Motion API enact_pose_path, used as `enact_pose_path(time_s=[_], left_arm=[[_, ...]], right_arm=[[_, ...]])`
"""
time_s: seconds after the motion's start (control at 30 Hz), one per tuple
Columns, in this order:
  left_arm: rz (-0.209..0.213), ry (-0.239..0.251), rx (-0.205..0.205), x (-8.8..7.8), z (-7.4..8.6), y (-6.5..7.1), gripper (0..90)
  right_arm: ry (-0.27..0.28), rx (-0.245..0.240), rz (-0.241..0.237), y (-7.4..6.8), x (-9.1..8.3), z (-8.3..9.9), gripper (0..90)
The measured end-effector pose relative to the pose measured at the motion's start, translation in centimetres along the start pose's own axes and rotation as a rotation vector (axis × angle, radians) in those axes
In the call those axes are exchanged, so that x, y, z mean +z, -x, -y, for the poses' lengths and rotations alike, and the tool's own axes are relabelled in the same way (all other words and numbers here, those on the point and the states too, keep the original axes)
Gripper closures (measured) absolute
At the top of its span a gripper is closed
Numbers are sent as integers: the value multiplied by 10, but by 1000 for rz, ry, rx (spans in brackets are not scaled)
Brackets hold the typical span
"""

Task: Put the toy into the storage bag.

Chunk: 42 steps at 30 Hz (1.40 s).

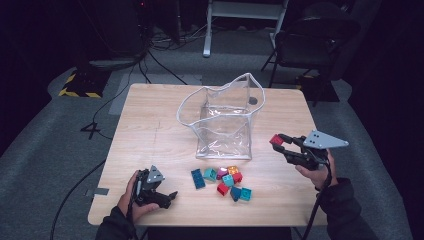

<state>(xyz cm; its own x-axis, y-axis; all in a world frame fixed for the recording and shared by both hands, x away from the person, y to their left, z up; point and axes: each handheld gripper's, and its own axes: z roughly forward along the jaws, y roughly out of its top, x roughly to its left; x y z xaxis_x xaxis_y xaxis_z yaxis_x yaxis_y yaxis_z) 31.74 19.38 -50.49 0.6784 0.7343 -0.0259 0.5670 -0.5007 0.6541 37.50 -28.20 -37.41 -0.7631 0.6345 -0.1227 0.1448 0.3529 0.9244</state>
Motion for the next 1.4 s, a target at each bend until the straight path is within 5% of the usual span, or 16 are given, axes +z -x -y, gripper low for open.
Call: enact_pose_path(time_s=[1.4], left_arm=[[0,0,1,0,0,0,2]], right_arm=[[104,-59,26,1,9,-83,597]])
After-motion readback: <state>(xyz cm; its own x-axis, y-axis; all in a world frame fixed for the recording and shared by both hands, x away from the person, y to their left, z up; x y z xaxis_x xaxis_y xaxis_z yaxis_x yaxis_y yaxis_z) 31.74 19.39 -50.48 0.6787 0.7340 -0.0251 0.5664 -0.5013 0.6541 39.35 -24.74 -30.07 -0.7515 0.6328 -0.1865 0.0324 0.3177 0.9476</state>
